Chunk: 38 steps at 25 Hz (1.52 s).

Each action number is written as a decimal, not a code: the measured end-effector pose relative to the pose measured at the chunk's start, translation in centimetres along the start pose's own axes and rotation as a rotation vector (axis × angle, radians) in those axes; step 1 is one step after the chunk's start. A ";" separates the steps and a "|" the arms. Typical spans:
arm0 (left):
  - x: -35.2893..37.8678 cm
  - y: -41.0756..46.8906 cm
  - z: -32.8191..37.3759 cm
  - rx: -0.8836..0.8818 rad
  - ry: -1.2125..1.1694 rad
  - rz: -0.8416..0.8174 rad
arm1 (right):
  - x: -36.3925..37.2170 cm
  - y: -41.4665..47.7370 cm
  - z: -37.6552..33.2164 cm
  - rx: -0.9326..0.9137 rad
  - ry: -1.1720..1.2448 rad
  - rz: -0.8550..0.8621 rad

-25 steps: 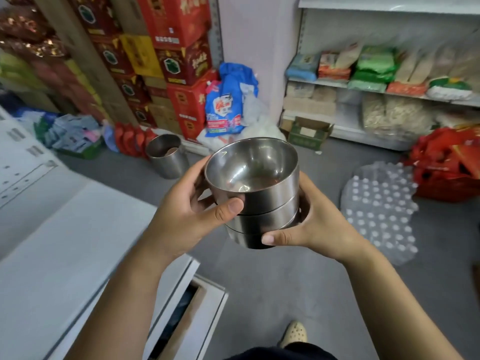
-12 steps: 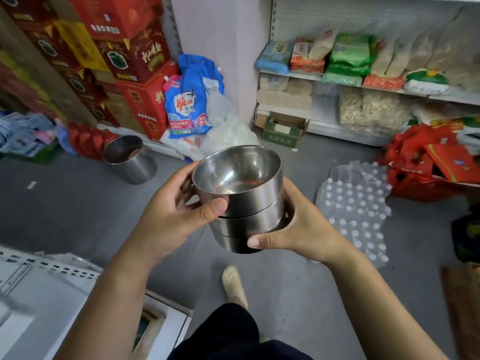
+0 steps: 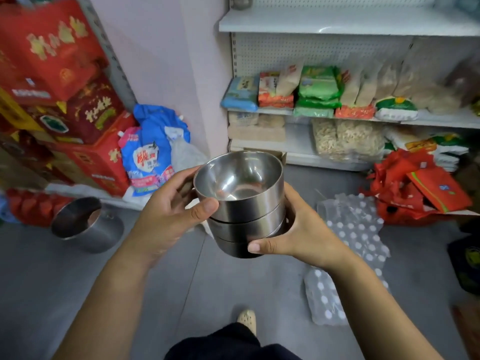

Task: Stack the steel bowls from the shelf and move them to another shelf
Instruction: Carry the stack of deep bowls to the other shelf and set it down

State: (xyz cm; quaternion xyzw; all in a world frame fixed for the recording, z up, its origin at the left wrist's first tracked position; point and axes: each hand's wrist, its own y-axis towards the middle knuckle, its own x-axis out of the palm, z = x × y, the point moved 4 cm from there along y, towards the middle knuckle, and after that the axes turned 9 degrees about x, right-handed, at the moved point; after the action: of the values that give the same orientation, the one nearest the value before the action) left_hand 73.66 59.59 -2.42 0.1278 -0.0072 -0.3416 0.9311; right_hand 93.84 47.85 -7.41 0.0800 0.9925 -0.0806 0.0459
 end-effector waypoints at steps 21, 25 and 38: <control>5.0 51.0 -7.6 0.066 0.053 -0.072 | -30.1 40.0 -6.2 -0.119 0.019 0.124; 5.6 58.9 -9.6 0.065 0.023 0.004 | -35.2 47.7 -7.1 -0.118 0.022 0.108; 7.3 90.2 -15.7 0.089 0.025 -0.127 | -51.5 69.7 -10.1 -0.078 0.021 0.338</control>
State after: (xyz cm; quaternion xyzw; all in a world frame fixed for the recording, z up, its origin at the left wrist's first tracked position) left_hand 138.09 124.81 3.75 0.1734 -0.0026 -0.3978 0.9010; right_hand 155.26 109.60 -2.73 0.2446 0.9677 -0.0323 0.0516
